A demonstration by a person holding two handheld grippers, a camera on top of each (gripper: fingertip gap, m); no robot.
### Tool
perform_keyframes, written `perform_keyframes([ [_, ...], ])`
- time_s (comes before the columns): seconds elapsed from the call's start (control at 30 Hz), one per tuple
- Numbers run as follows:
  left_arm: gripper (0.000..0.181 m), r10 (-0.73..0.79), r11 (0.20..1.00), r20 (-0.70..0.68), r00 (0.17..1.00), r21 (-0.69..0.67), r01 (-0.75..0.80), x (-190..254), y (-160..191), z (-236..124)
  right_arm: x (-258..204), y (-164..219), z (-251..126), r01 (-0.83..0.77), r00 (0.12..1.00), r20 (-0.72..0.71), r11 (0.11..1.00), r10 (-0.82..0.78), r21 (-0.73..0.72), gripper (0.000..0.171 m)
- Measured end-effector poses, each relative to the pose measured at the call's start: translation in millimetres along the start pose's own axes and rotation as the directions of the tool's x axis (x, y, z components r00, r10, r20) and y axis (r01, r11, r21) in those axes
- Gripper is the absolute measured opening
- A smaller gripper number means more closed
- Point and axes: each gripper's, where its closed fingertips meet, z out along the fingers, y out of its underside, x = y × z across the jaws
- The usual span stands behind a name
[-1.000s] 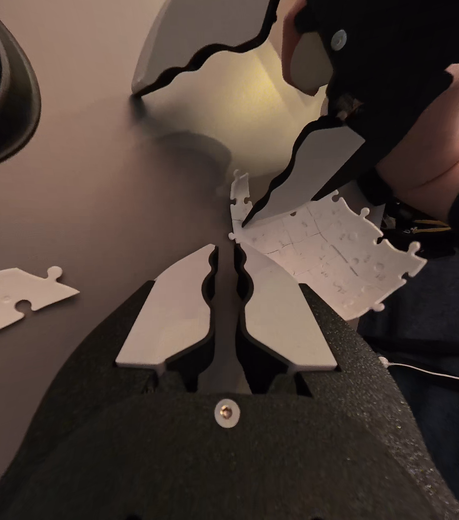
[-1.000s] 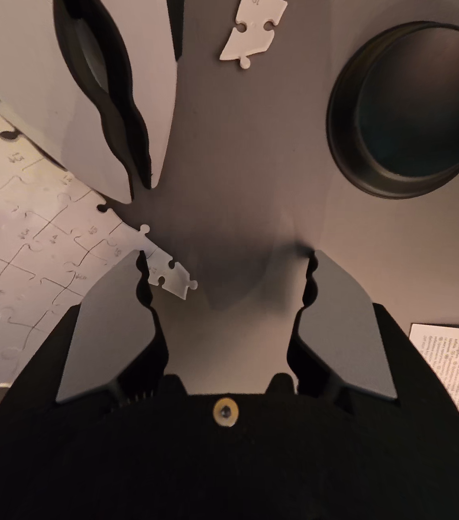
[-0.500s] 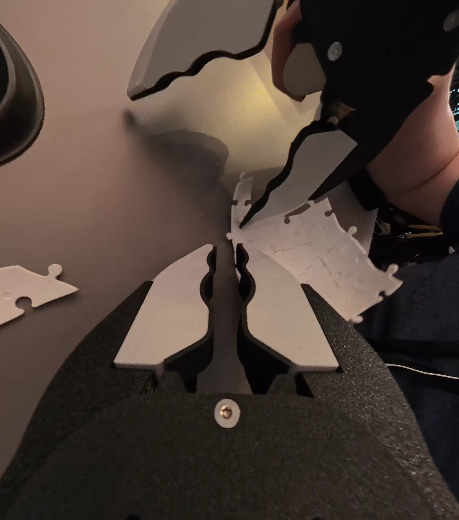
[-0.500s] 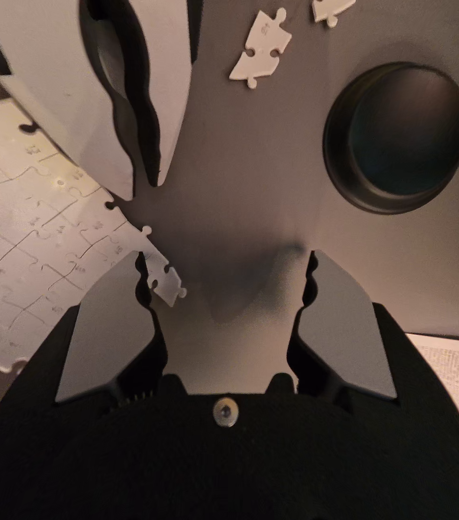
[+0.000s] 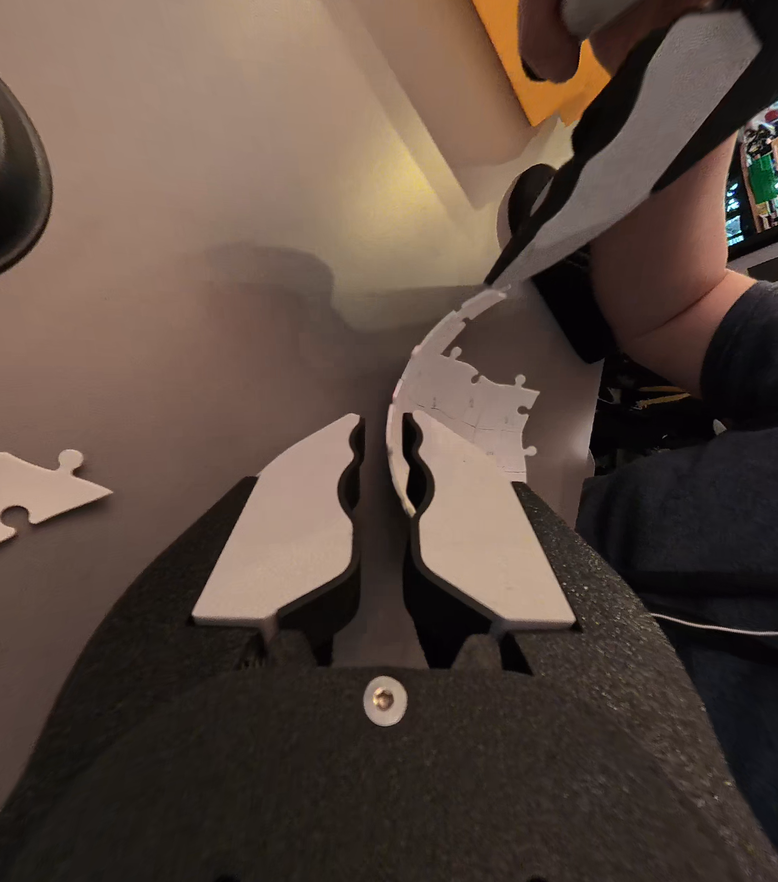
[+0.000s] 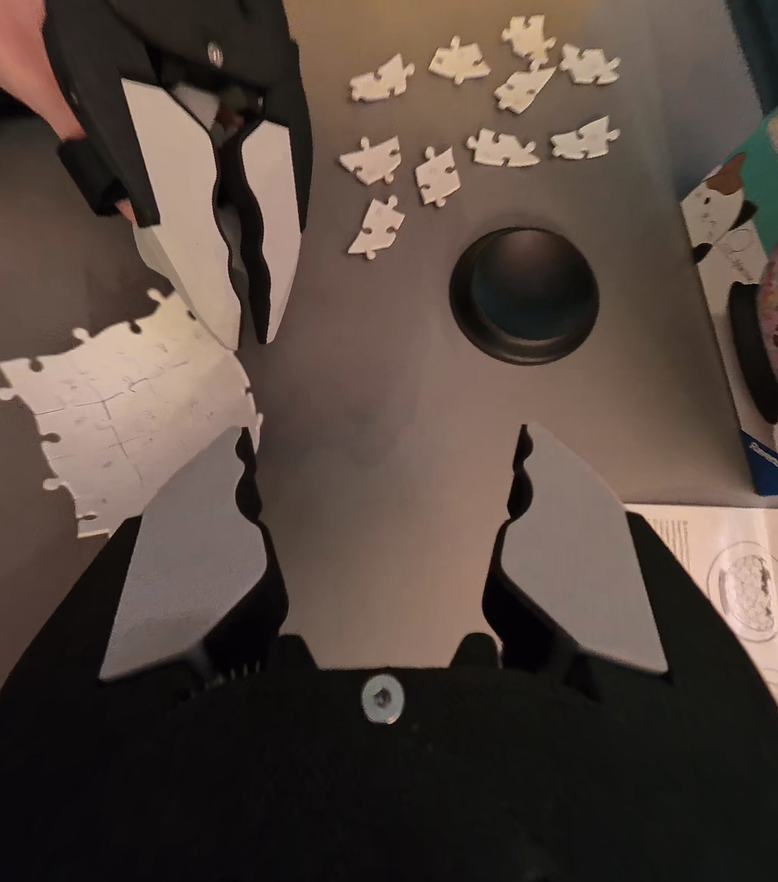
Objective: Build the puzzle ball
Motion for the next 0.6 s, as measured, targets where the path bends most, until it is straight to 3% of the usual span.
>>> perform_keyframes([
  [0.13, 0.014, -0.008, 1.000, -0.022, 1.000, -0.024, 0.007, 5, 4, 2, 3, 3, -21, -0.091, 0.996, 0.016, 0.991, 0.089, 0.099, 0.102],
  [0.37, 0.014, -0.033, 0.995, -0.041, 0.999, -0.095, 0.029, 7, 18, 6, 0, 14, -31, -0.155, 0.988, 0.027, 0.976, 0.152, 0.152, 0.101],
  [0.6, 0.015, -0.057, 0.998, -0.108, 0.993, -0.035, 0.053, 23, 24, -3, -7, 22, -32, -0.168, 0.986, 0.022, 0.975, 0.167, 0.148, 0.101],
])
